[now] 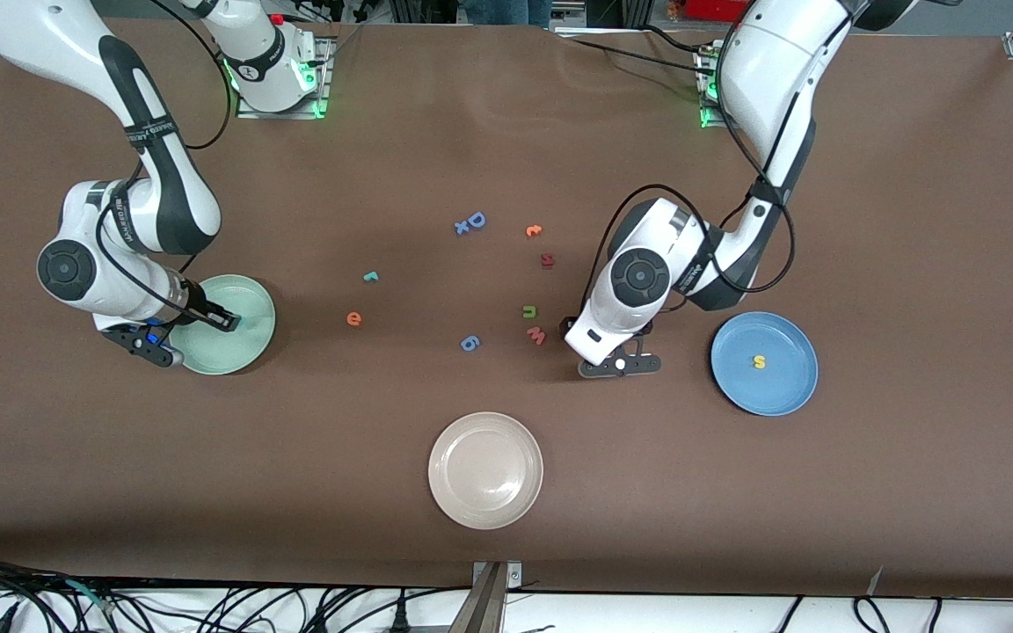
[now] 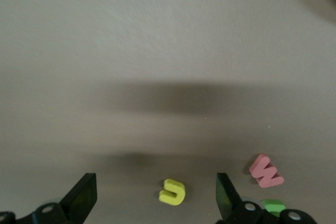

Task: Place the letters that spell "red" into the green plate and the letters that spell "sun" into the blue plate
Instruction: 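Place the blue letter on the green plate while the left gripper reaches, then grasp the yellow U with the left gripper while the right gripper reaches, then place the yellow U on the blue plate while the right gripper grasps, then place the orange letter on the green plate while the left gripper reaches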

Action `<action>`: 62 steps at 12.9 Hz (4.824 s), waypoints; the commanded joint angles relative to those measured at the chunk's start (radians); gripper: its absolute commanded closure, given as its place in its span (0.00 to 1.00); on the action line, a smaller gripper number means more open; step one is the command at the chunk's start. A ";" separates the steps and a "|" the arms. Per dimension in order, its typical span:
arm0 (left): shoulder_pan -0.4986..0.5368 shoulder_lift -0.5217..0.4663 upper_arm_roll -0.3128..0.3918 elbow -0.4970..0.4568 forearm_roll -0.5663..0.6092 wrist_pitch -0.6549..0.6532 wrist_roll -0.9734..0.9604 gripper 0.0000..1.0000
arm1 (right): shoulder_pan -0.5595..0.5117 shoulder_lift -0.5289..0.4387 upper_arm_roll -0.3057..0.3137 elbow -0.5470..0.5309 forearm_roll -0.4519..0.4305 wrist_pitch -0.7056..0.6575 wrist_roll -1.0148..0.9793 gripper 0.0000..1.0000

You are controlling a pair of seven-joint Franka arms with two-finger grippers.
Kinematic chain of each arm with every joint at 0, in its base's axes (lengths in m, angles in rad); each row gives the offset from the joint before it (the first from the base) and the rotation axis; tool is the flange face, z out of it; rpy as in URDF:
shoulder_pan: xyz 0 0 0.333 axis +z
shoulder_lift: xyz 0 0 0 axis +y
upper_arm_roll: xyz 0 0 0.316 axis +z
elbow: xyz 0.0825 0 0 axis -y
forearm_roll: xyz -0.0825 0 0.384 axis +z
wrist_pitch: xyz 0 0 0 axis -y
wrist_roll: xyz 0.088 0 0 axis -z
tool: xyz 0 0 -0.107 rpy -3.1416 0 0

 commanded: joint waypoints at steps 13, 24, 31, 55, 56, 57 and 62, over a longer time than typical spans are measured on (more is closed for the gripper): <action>-0.043 0.020 0.005 -0.091 0.011 0.022 -0.086 0.15 | 0.254 0.108 0.011 0.037 -0.008 0.202 0.253 0.00; -0.031 -0.026 0.006 -0.082 0.014 -0.022 -0.084 0.88 | 0.327 0.191 0.018 0.048 -0.005 0.247 0.310 0.08; 0.183 -0.144 0.034 -0.062 0.020 -0.248 0.341 0.82 | 0.333 0.194 0.030 0.048 0.000 0.258 0.336 0.58; 0.351 -0.112 -0.127 -0.022 0.107 -0.225 0.403 0.00 | 0.062 -0.038 0.046 -0.002 -0.007 -0.032 -0.079 0.90; 0.339 -0.108 -0.153 -0.004 0.109 -0.223 0.358 0.00 | 0.025 -0.039 0.046 -0.007 -0.011 -0.032 -0.134 0.90; 0.308 -0.104 -0.162 0.009 0.109 -0.223 0.317 0.00 | -0.006 -0.038 0.044 -0.012 -0.013 -0.031 -0.177 0.90; 0.121 -0.043 -0.162 0.052 0.107 -0.126 0.029 0.00 | -0.046 -0.036 0.044 -0.010 -0.011 -0.029 -0.226 0.21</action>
